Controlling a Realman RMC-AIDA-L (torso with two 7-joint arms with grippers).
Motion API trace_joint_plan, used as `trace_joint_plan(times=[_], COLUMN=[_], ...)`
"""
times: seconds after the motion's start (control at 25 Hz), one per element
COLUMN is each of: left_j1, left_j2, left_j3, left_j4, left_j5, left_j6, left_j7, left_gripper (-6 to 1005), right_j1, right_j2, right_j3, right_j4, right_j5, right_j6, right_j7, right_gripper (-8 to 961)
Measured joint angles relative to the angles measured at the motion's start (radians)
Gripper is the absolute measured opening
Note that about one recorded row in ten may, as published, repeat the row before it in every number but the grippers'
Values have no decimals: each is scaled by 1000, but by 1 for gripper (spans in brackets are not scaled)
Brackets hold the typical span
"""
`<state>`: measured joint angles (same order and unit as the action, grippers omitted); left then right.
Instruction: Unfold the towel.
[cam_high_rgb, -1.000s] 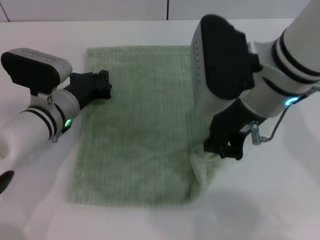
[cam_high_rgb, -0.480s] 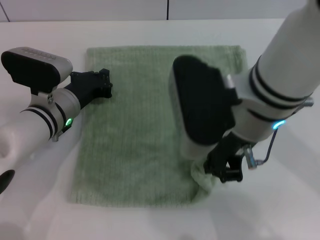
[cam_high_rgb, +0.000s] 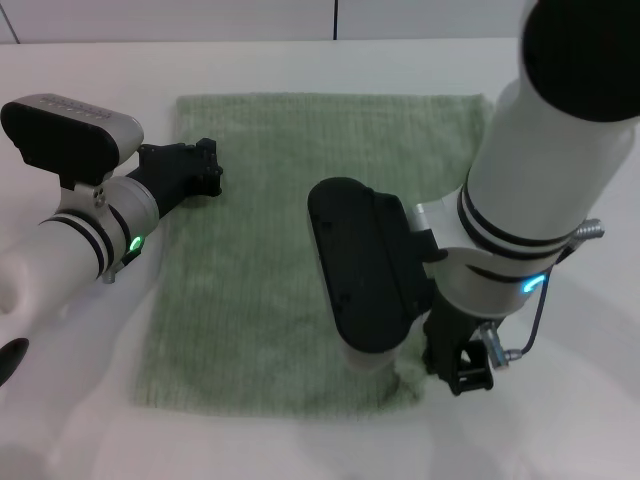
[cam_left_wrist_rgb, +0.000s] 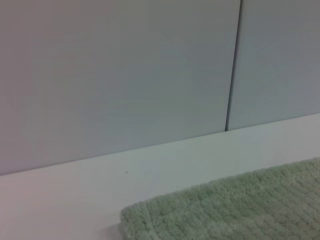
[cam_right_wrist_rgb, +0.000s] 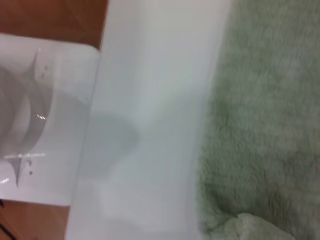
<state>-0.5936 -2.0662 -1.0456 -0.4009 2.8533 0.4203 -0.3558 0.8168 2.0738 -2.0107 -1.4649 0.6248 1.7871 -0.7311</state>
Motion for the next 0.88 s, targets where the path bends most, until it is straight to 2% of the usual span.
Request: trace_joint_plan(times=[0.4, 0.6, 0.76, 0.88], left_j1=[-1, -3, -3, -4], left_j2=[0, 0, 0, 0], left_j3=[1, -1, -1, -2], left_j4=[-2, -3, -3, -3], left_j5=[0, 0, -1, 0], left_j6=[0, 0, 0, 1], left_j7=[0, 0, 0, 1], left_gripper=[55, 61, 65, 68], right_j1=[14, 17, -4, -29], right_j2=[6, 7, 9, 13], right_j3=[10, -10, 10, 56], right_j4=[-2, -42, -168, -199], right_j5=[-51, -32, 6, -40], right_j6=[-9, -8, -16, -112], right_j7=[6, 3, -26, -67], right_gripper=[1, 109, 211, 262])
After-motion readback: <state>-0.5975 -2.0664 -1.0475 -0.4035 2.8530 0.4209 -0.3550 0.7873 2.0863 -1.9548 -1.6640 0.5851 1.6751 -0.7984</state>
